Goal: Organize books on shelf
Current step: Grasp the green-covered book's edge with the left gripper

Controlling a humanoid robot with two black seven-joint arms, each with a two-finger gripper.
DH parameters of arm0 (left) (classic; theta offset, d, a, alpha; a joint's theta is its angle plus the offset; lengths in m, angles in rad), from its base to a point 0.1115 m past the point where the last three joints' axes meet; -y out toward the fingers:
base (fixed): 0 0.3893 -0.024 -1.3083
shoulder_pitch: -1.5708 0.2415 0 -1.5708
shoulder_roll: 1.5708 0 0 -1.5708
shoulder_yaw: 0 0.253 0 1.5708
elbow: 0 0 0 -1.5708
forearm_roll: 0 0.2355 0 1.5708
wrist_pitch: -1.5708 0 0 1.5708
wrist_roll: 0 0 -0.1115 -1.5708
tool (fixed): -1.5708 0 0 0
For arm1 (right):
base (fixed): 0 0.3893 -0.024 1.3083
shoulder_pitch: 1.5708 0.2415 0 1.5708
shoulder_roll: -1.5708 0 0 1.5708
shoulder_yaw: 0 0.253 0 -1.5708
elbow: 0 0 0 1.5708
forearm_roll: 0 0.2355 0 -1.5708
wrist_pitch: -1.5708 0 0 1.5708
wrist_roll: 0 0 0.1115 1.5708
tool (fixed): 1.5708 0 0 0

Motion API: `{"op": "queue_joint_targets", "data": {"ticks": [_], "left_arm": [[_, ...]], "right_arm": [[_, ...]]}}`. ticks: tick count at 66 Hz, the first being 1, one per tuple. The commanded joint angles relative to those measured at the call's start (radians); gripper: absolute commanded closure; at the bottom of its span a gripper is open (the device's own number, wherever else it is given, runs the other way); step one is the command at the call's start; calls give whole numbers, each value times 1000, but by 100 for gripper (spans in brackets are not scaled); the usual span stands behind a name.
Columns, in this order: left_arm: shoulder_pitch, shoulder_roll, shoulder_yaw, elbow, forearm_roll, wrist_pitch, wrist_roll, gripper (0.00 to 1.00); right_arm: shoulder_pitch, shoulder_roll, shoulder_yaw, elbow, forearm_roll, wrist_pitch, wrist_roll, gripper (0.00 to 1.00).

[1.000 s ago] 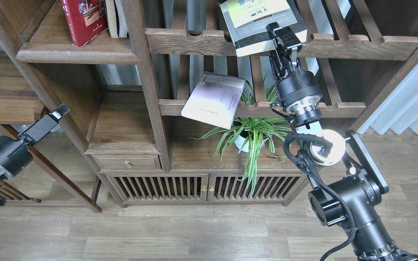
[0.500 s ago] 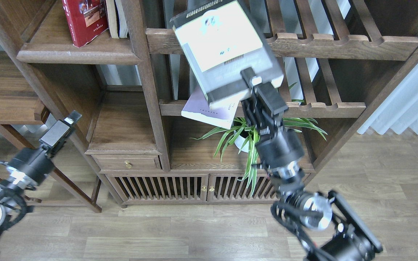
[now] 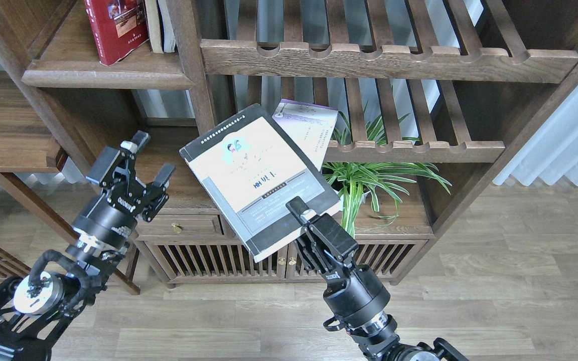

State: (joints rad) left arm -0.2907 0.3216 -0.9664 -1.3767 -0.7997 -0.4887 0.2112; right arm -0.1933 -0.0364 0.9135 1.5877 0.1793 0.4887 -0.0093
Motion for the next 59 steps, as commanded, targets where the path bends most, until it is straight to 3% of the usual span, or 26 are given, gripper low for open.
{"op": "queue_joint_targets", "data": {"ticks": [1,22,46,53,59], "left_arm": [[-13,2,26,-7,2,0,-3,0],[-10,8,206,-5,63,0,-6,2],[-19,-13,222,-5,65,0,-13,6],[-25,-15,221,-5,66,0,-15,19],[-27,-15,221,-1,69,0,-12,41]], "right_arm": [[0,7,-1,-14,0,0,0,94],[11,21,-5,-18,0,0,0,94],[2,36,-25,-20,-4,0,-3,94],[0,36,-27,-25,-7,0,-21,94],[0,36,-28,-26,-7,0,-23,93]]}}
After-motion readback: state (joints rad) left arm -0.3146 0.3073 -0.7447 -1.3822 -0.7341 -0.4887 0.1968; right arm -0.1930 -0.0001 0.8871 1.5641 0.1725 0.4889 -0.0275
